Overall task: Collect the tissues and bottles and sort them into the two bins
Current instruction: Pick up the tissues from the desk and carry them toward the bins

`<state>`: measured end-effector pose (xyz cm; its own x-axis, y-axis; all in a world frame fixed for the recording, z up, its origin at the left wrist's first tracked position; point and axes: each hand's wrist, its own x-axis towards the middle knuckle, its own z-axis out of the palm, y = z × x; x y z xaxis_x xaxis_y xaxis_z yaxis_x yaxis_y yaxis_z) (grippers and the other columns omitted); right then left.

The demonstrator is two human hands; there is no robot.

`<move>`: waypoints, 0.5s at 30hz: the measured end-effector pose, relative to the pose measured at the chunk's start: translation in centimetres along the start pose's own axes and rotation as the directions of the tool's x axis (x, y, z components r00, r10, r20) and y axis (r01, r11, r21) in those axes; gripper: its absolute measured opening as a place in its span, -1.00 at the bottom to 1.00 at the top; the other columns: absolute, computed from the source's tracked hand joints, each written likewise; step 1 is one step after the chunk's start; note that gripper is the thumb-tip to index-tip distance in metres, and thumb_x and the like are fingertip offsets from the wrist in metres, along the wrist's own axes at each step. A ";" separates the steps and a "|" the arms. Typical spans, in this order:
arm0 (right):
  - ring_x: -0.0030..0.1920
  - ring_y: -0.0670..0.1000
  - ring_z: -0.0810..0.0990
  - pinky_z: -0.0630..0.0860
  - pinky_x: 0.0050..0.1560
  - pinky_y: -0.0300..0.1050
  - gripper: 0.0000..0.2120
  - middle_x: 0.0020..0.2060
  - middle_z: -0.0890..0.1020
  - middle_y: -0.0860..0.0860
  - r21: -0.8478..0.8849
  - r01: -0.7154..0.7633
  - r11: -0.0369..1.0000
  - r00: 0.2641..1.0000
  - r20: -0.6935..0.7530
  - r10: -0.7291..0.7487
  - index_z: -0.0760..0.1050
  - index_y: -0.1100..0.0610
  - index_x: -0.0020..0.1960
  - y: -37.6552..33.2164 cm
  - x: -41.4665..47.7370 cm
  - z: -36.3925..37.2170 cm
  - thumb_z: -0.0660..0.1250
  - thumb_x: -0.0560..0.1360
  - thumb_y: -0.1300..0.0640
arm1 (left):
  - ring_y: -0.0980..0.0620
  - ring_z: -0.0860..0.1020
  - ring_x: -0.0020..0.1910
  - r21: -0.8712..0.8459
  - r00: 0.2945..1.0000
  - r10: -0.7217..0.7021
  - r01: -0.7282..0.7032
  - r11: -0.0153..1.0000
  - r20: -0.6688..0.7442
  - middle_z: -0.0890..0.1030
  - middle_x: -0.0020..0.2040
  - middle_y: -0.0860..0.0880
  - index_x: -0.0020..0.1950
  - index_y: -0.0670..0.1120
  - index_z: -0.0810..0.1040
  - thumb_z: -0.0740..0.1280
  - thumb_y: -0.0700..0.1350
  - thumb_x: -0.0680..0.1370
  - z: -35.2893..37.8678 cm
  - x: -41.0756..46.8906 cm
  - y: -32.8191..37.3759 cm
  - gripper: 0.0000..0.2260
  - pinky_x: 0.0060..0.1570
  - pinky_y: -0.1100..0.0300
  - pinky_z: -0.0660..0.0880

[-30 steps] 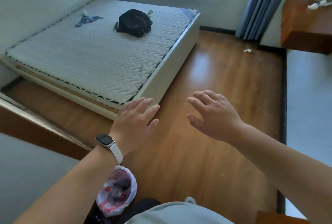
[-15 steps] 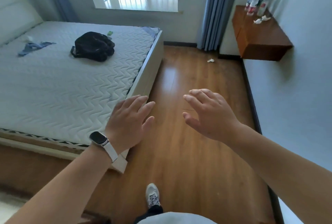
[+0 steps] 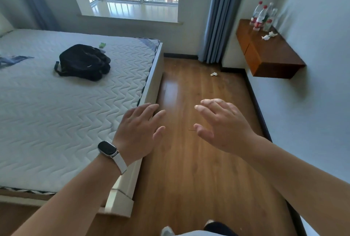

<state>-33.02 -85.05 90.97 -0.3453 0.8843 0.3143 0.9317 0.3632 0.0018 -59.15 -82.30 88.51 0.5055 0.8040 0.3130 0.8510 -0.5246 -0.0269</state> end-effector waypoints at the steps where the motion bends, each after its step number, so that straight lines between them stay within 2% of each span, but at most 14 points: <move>1: 0.27 0.13 0.48 0.45 0.14 0.11 -0.47 0.25 0.54 0.06 -0.008 0.005 1.000 1.000 0.004 -0.005 0.50 0.11 0.29 0.2 0.9 0.1 0.13 0.50 -0.21 | -0.12 0.45 0.33 -0.006 1.000 0.002 -0.002 1.000 0.000 0.53 0.31 -0.08 0.33 -0.04 0.51 0.23 0.08 0.53 0.3 0.5 -0.7 -0.59 0.24 -0.06 0.37; 8: 0.29 0.13 0.46 0.43 0.16 0.11 -0.47 0.26 0.54 0.07 0.039 -0.002 0.999 1.000 0.014 0.001 0.49 0.11 0.31 2.4 6.4 2.7 0.14 0.51 -0.20 | -0.10 0.47 0.30 -0.048 0.997 0.060 -0.063 0.997 -0.047 0.56 0.27 -0.05 0.28 -0.03 0.54 0.29 0.05 0.52 3.0 4.3 -4.0 -0.64 0.21 -0.02 0.36; 15: 0.25 0.15 0.49 0.47 0.12 0.13 -0.47 0.23 0.55 0.09 0.077 -0.015 0.997 1.000 -0.014 0.016 0.50 0.13 0.28 8.6 12.8 6.9 0.14 0.50 -0.19 | -0.09 0.46 0.28 -0.008 0.998 0.059 -0.059 0.998 -0.014 0.56 0.26 -0.05 0.27 -0.04 0.55 0.22 0.08 0.54 5.7 12.8 -6.4 -0.64 0.19 -0.03 0.38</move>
<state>-30.26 -68.56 88.46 -0.3284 0.8859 0.3275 0.9255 0.3711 -0.0760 -57.27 -67.05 87.29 0.5524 0.7678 0.3246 0.8187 -0.5729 -0.0381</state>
